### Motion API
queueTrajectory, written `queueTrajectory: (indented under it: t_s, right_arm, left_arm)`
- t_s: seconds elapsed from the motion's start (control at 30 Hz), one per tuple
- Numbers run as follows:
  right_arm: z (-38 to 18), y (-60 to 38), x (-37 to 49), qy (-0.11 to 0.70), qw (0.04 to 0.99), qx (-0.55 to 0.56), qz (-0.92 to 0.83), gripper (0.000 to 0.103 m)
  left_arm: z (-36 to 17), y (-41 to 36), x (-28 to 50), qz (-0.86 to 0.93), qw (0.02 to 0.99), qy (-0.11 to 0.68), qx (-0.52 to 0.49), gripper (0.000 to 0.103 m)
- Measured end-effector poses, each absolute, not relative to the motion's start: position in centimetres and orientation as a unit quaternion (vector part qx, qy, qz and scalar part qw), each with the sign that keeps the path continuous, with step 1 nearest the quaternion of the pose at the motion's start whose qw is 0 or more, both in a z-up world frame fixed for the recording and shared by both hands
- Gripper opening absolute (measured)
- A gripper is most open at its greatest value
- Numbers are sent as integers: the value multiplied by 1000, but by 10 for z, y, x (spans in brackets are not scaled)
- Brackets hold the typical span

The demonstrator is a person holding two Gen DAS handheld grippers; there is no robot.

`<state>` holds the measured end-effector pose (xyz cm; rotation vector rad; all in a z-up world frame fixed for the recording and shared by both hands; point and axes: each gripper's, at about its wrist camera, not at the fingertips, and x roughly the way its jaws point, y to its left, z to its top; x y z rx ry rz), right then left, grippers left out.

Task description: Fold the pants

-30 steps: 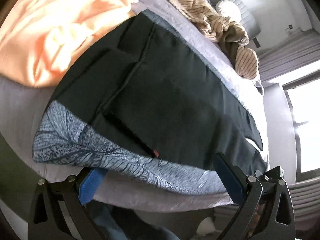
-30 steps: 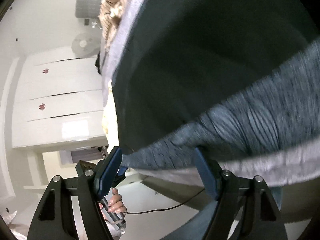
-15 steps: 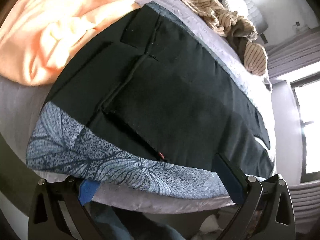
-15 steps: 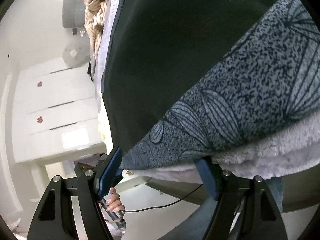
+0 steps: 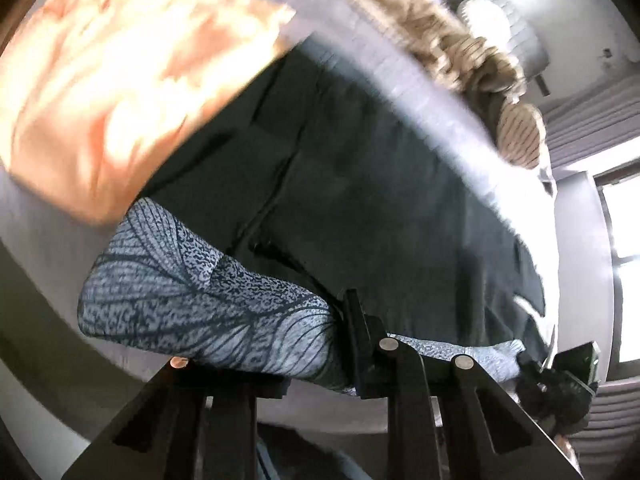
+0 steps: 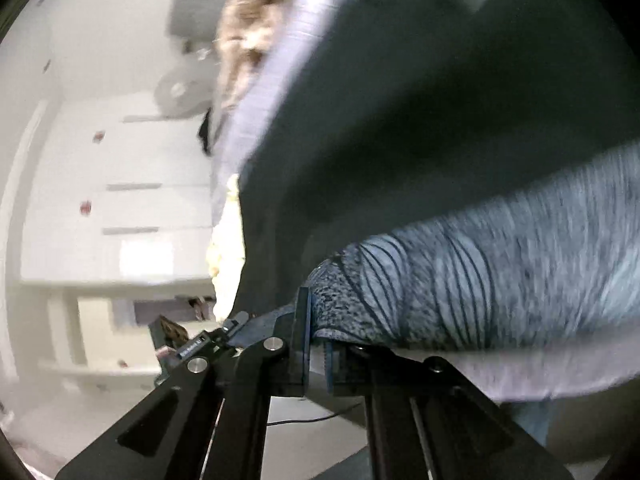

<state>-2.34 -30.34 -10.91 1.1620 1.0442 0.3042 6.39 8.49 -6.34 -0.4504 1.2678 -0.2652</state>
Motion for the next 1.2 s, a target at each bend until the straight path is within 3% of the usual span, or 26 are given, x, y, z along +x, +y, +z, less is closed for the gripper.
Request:
queueTrajectory:
  t_s: [0.27, 0.3, 0.4, 0.43, 0.63, 0.7, 0.73, 0.8, 0.93, 1.1, 1.2]
  right_arm:
    - [-47, -340, 81, 459, 757, 434, 165, 6]
    - [-44, -338, 94, 461, 760, 429, 164, 6]
    - [-55, -347, 143, 470, 758, 426, 151, 6]
    - [-64, -352, 161, 475, 753, 431, 148, 6]
    - [-128, -353, 223, 525, 742, 405, 100, 13]
    - [-142, -349, 236, 546, 739, 388, 76, 17]
    - [-140, -346, 238, 549, 739, 384, 69, 21]
    - [-121, -338, 232, 541, 746, 382, 79, 47]
    - [-94, -310, 211, 525, 753, 371, 141, 48]
    - [-132, -288, 245, 571, 754, 307, 103, 45]
    - [-121, -312, 241, 546, 762, 341, 72, 48]
  left_arm:
    - [-17, 61, 153, -140, 826, 517, -178, 26]
    - [-18, 56, 171, -138, 832, 511, -167, 33]
    - [-32, 51, 208, -108, 848, 500, -138, 75]
    - [-38, 48, 222, -98, 852, 497, -133, 77]
    - [-111, 37, 288, -36, 830, 553, -64, 78]
    - [-112, 36, 288, -31, 830, 555, -45, 77]
    - [-106, 36, 285, -38, 833, 551, -39, 77]
    - [-96, 35, 276, -58, 834, 548, -27, 78]
    - [-89, 6, 263, -118, 824, 554, -3, 78]
    - [-117, -44, 268, -112, 821, 557, 60, 81]
    - [-108, -57, 266, -130, 816, 559, 76, 81]
